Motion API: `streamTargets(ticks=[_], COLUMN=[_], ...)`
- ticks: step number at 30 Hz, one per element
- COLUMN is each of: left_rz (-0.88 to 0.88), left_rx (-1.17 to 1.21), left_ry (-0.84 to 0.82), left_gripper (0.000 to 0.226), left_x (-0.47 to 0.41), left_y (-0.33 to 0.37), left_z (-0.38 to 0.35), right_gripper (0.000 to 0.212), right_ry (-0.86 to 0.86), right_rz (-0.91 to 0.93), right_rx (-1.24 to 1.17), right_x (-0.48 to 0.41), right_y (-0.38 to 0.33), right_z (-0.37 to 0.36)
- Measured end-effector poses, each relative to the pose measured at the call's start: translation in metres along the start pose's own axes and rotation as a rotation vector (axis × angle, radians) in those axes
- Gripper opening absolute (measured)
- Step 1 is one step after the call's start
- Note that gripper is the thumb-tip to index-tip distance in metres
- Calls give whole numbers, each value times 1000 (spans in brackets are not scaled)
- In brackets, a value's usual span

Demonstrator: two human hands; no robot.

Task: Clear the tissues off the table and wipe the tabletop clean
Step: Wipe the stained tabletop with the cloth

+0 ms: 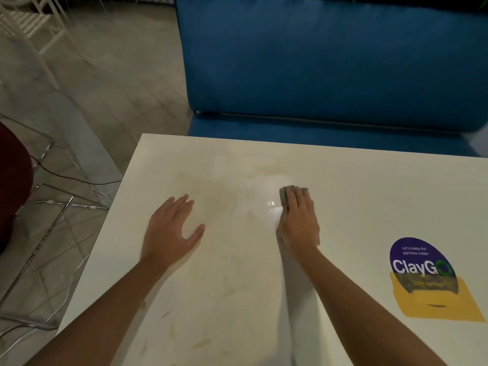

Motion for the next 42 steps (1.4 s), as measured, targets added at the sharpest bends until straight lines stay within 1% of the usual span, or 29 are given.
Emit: streamTargets(ticks=[3,5,7,8,9,10,13,15,17,19,21,25,26,28,30,32,35,37,39,42], left_rz=[37,63,87,91,90,88,72,70,72,77,78,81,80,83,85,81,74,68,69,69], left_rx=[-38,-34,-42,-55,-71,-79,-72,-79,-88,-79,-62,-44,-44,-39,-32,-30,-24,-22,-18,-20], left_ry=[-48,-56,-65,-71,-69,-61,-49,-39,-41,-35,-25,-17,-11,-9,-7,-6,1,9,7,5], left_gripper=[85,92,96,96,96,95,92,90,91,95,96,95,96,96,94,94,94,90,86,83], left_x=[-24,-36,-40,-40,-39,-39,-40,-40,-39,-39,-41,-40,-40,-40,-41,-41,-41,-41,-41,-41], left_y=[-1,1,0,0,0,0,-1,-1,-1,-1,0,-2,-2,-3,-3,-2,-2,-1,-2,-2], left_z=[-2,-5,-9,-11,-13,-16,-17,-17,-18,-17,-17,-17,-17,-16,-16,-16,-16,-16,-17,-18], right_gripper=[46,41,40,40,41,41,40,41,44,47,47,37,35,40,45,45,40,42,43,45], right_ry=[-49,-92,-152,-152,-139,-112,-16,10,6,11,-5,-4,-25,-150,-181,-144,-65,-58,-65,-51], right_rz=[231,391,498,524,503,442,176,45,-19,-19,42,311,372,444,498,459,233,110,63,85], right_rx=[-47,-81,-82,-80,-81,-88,-90,-71,-3,43,21,-43,-61,-87,-82,-99,-129,-97,-35,8], right_x=[6,11,16,13,9,3,-15,-28,-42,-55,-63,-51,-46,-38,-38,-45,-62,-73,-84,-93], right_y=[-28,-17,4,16,29,39,55,50,33,11,-12,-50,-49,-35,-11,12,34,33,19,-11], right_z=[1,8,15,18,21,25,30,27,20,7,-6,-9,-8,-5,-1,9,16,13,7,-7])
Point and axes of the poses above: each hand's wrist, its own x-axis away from the middle knuckle, its own z-axis out of the back of the hand, y = z × x, the point moved 3 cm from there along -x, towards the middle knuckle, and after that the axes turned 3 degrees about x, right-handed, at the moved point
